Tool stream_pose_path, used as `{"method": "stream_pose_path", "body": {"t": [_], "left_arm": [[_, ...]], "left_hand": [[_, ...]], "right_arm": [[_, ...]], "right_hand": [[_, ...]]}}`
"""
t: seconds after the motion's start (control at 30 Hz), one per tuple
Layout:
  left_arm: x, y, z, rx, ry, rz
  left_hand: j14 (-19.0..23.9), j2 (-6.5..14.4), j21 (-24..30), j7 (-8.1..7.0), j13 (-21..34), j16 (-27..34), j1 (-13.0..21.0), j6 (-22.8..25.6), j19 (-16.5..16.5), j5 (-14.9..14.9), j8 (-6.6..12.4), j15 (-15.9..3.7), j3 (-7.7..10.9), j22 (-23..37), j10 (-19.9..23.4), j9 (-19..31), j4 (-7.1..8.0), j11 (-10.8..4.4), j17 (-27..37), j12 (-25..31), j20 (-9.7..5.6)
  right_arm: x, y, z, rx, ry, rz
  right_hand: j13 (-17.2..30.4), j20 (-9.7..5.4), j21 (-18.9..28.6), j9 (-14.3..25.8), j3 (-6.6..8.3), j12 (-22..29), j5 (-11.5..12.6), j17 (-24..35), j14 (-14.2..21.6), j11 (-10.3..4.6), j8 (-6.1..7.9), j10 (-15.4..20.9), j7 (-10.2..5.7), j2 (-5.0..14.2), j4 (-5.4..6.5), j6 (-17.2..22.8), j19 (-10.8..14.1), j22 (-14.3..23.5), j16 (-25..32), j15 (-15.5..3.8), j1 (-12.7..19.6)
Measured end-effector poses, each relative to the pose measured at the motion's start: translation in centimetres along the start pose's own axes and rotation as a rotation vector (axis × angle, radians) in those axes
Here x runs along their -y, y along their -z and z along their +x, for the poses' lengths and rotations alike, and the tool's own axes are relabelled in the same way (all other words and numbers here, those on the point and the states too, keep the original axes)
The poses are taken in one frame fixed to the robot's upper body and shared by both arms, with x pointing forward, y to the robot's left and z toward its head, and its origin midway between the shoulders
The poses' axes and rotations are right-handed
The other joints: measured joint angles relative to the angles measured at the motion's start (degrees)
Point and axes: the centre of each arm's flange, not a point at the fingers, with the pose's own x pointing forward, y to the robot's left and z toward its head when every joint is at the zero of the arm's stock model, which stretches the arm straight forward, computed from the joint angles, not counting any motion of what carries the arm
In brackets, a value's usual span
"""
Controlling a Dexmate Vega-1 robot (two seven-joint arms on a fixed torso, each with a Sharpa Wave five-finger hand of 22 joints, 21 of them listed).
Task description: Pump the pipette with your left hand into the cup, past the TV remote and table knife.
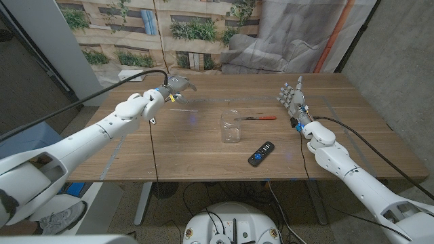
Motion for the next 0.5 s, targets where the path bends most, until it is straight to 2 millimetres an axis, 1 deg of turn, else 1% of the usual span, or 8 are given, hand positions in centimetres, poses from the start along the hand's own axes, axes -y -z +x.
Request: {"method": "stream_pose_path", "body": {"t": [0.07, 0.2, 0.23, 0.3, 0.33, 0.4, 0.47, 0.5], "left_arm": [[-0.12, -0.08, 0.15, -0.001, 0.011, 0.002], [-0.16, -0.21, 0.32, 0.002, 0.034, 0.003], [-0.13, -0.21, 0.32, 0.002, 0.036, 0.003], [-0.37, -0.37, 0.50, 0.006, 0.047, 0.004], [-0.30, -0.36, 0.50, 0.005, 0.053, 0.003], [-0.39, -0.44, 0.58, 0.008, 0.063, 0.002], [-0.32, -0.43, 0.61, 0.007, 0.077, 0.002], [-0.33, -0.44, 0.65, 0.006, 0.084, 0.003]], "left_hand": [[0.00, 0.29, 0.00, 0.41, -0.11, 0.00, 0.29, 0.41, -0.30, 0.00, 0.00, 0.00, -0.33, 0.00, 0.86, 0.00, 0.01, 0.02, 0.00, 0.01, 0.30], [0.00, 0.51, 0.00, 0.94, -0.13, 0.00, 0.51, 0.94, -0.31, 0.00, 0.00, 0.00, -0.68, 0.00, 2.38, 0.00, 0.21, 0.10, 0.00, 0.01, 0.31], [0.00, 0.53, 0.00, 1.23, -0.13, 0.00, 0.53, 1.23, -0.31, 0.00, 0.00, 0.00, -0.89, 0.00, 2.75, 0.00, 0.07, 0.10, 0.00, 0.01, 0.31], [0.00, 0.73, 0.09, 1.74, -0.13, 0.00, 0.73, 1.74, -0.31, 0.00, 0.00, 0.00, -1.06, 0.00, 3.01, 0.00, 0.27, -0.02, 0.00, 0.01, 0.31], [0.00, 0.73, 0.25, 1.83, -0.13, 0.00, 0.73, 1.83, -0.31, 0.00, 0.00, 0.00, -1.06, 0.00, 3.21, 0.00, 0.27, 0.17, 0.00, 0.00, 0.31], [0.00, 0.73, 0.26, 1.83, -0.13, 0.00, 0.73, 1.82, -0.31, 0.00, 0.00, 0.00, -1.12, 0.00, 3.54, 0.00, 0.32, 0.07, -0.01, 0.01, 0.31], [0.00, 0.94, 0.26, 1.87, -0.13, 0.00, 0.94, 1.81, -0.74, 0.00, -0.08, 0.00, -1.71, 0.00, 3.54, 0.00, 0.44, 0.07, -0.01, 0.01, 0.30], [0.00, 0.96, 0.26, 2.40, -0.27, 0.00, 0.96, 1.70, -0.78, 0.00, -0.23, 0.00, -1.75, 0.00, 3.76, 0.00, 0.48, 0.30, -0.01, 0.00, 0.30]], "right_arm": [[0.00, 0.00, 0.00, 0.000, 0.000, 0.000], [0.01, 0.00, 0.00, 0.000, 0.000, 0.000], [0.01, 0.00, 0.00, 0.000, 0.000, 0.000], [0.02, -0.01, 0.00, 0.000, 0.000, 0.000], [0.02, -0.01, 0.00, 0.000, 0.000, 0.000], [0.02, -0.01, 0.00, 0.000, 0.000, 0.000], [0.02, -0.01, -0.01, 0.000, 0.000, 0.000], [0.02, 0.00, -0.01, 0.000, 0.000, 0.000]], "right_hand": [[0.00, 0.00, 0.00, 0.00, 0.00, 0.00, 0.00, 0.00, 0.00, 0.00, 0.00, 0.00, 0.00, 0.00, 0.00, 0.00, 0.00, 0.00, 0.00, 0.00, 0.00], [0.00, 0.00, 0.00, 0.00, 0.00, 0.00, 0.00, 0.00, 0.00, 0.00, 0.00, 0.00, 0.00, 0.00, 0.00, 0.00, 0.00, 0.00, 0.00, 0.00, 0.00], [0.00, 0.00, 0.00, 0.00, 0.00, 0.00, 0.00, 0.00, 0.00, 0.00, 0.00, 0.00, 0.00, 0.00, 0.00, 0.00, 0.00, 0.00, 0.00, 0.00, 0.00], [0.00, 0.00, 0.00, 0.00, 0.00, 0.00, 0.00, 0.00, 0.00, 0.00, 0.00, 0.00, 0.00, 0.00, 0.00, 0.00, 0.00, 0.00, 0.00, 0.00, 0.00], [0.00, 0.00, 0.00, 0.00, 0.00, 0.00, 0.00, 0.00, 0.00, 0.00, 0.00, 0.00, 0.00, 0.00, 0.00, 0.00, 0.00, 0.00, 0.00, 0.00, 0.00], [0.00, 0.00, 0.00, 0.00, 0.00, 0.00, 0.00, 0.00, 0.00, 0.00, 0.00, 0.00, 0.00, 0.00, 0.00, 0.00, 0.00, 0.00, 0.00, 0.00, 0.00], [0.00, 0.00, 0.00, 0.00, 0.00, 0.00, 0.00, 0.00, 0.00, 0.00, 0.00, 0.00, 0.00, 0.00, 0.00, 0.00, 0.00, 0.00, 0.00, 0.00, 0.00], [0.00, 0.00, 0.00, 0.00, 0.00, 0.00, 0.00, 0.00, 0.00, 0.00, 0.00, 0.00, 0.00, 0.00, 0.00, 0.00, 0.00, 0.00, 0.00, 0.00, 0.00]]}}
